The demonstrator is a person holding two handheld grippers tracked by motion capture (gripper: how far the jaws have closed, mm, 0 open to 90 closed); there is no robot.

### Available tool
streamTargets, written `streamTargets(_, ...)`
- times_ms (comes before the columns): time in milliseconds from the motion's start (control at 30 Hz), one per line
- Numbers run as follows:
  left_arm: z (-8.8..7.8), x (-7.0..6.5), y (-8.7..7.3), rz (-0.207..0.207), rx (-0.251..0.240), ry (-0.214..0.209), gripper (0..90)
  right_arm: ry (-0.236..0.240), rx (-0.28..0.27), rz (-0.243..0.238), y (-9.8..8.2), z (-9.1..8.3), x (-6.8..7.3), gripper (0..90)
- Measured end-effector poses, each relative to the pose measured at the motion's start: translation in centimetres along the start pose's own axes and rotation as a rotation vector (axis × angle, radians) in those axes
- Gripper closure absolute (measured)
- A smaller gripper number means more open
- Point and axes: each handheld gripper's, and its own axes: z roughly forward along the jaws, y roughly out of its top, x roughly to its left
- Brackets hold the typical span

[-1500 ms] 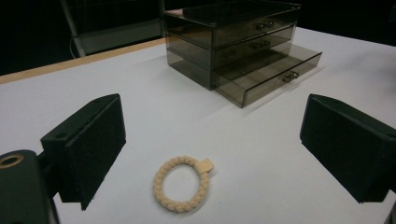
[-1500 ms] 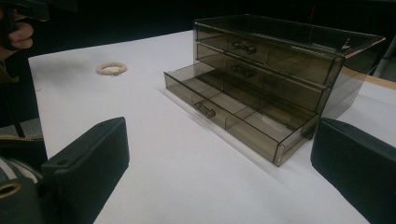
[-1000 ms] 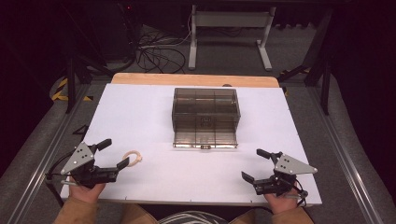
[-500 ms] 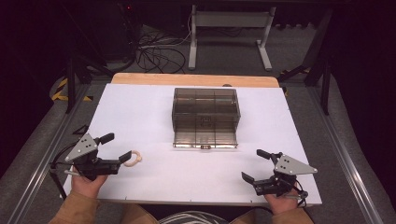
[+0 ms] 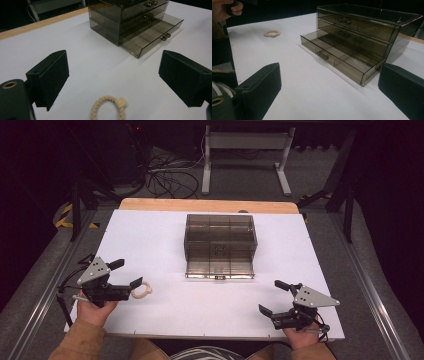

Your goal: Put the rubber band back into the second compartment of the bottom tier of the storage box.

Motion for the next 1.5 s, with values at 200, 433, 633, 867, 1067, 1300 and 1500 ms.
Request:
streamTargets(200,0.2,0.2,0.2,-0.061,0.023,-0.011,12.1,0.002,0.001,-0.002,0.0,0.1,0.1,5.1)
streamTargets(433,0.2,0.3,0.1,-0.012,0.024,0.002,13.1,0.002,0.001,0.003,0.0,0.0,0.0,5.2)
streamTargets(633,0.4,0.5,0.1,0.0,0.081,0.013,19.9,0.004,-0.001,0.005,0.0,0.0,0.0,5.3)
streamTargets(867,1.1,0.8,0.0,-0.022,0.176,0.035,29.0,0.006,0.002,0.003,0.0,0.1,0.0,5.3)
streamTargets(1067,1.8,1.1,-0.1,-0.034,0.254,0.042,35.2,0.007,0.003,0.002,0.0,0.1,0.0,5.4)
streamTargets(1300,2.7,1.5,-0.3,-0.065,0.331,0.04,40.5,0.009,0.005,0.002,0.0,0.1,0.0,5.7)
streamTargets(1500,3.4,1.8,-0.4,-0.091,0.391,0.037,43.0,0.011,0.006,0.001,0.0,0.2,0.0,5.9)
